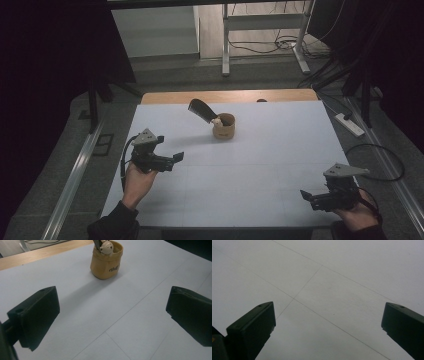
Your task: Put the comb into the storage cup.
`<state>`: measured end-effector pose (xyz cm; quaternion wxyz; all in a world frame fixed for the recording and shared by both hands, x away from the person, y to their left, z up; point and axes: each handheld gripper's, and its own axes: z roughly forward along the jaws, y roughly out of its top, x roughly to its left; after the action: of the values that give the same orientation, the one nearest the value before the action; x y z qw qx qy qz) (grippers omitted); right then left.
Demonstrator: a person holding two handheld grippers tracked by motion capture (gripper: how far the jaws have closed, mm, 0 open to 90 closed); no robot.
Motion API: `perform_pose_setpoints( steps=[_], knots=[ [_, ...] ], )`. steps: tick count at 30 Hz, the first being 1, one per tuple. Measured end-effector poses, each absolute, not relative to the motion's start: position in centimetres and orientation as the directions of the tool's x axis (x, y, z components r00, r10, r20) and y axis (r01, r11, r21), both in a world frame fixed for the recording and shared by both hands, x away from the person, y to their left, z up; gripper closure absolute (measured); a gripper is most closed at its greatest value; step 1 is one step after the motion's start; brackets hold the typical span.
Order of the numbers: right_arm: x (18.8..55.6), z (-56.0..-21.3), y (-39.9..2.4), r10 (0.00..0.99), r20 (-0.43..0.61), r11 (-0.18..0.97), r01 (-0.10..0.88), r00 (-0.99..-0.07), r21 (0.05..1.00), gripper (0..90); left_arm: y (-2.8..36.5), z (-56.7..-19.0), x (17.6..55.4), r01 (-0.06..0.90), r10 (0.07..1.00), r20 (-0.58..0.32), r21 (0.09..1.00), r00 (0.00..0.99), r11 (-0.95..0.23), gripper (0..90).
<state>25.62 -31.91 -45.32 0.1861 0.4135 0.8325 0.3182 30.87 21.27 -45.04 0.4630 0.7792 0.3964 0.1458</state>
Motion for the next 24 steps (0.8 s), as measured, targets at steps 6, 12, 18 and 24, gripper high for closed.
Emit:
perform_pose_setpoints(
  steps=[6,12,18,24],
  knots=[
    [25.6,-45.3,-31.9,0.807,-0.047,0.455,0.571,-0.588,0.683,0.0,21.5,-45.1,30.1,0.488,0.756,-0.141,0.834,0.639,-0.257,0.0],
    [25.6,-45.3,-31.9,0.808,-0.048,0.456,0.571,-0.588,0.683,0.0,21.9,-45.0,29.5,0.491,0.758,-0.145,0.834,0.636,-0.252,0.0],
    [25.6,-45.3,-31.9,0.81,-0.048,0.454,0.572,-0.585,0.683,0.0,22.1,-45.1,28.8,0.492,0.76,-0.147,0.835,0.633,-0.248,0.0],
    [25.6,-45.3,-31.9,0.809,-0.048,0.455,0.572,-0.585,0.682,0.0,22.5,-45.2,28.2,0.496,0.765,-0.148,0.833,0.626,-0.244,0.0]
  ],
)
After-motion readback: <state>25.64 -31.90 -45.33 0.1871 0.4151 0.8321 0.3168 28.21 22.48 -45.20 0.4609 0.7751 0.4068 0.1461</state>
